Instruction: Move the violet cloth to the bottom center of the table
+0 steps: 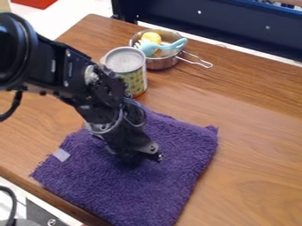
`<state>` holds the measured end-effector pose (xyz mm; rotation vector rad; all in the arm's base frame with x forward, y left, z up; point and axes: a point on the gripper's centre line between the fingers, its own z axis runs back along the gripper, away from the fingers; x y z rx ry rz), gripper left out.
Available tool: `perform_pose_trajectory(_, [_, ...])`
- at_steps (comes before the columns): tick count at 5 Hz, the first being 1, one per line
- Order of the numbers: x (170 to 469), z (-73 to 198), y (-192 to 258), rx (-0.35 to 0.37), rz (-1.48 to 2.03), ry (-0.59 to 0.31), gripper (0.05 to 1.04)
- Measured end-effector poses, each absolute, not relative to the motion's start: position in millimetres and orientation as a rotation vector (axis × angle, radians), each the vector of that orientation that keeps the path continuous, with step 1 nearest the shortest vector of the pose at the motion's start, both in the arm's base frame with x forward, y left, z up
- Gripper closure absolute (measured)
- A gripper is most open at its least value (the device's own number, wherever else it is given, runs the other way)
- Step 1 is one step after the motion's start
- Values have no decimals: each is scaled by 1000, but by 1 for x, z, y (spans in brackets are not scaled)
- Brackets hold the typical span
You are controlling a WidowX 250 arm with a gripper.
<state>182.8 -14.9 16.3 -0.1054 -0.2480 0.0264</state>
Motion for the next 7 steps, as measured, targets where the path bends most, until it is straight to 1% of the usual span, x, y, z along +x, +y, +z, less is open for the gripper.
perform_pose_trajectory(2, [185, 18, -18, -112, 55, -229, 1031])
perform_pose_trajectory(3, [184, 19, -12, -132, 73, -204, 1031])
perform_pose_trajectory(4, [182, 21, -7, -142, 99, -170, 1011])
perform_pose_trajectory(5, [184, 29, -7, -167, 103, -134, 868])
perform_pose_trajectory(6, [191, 48, -11, -176, 110, -159, 627])
perform_pose_trajectory(7, [197, 64, -15, -193, 117, -203, 329])
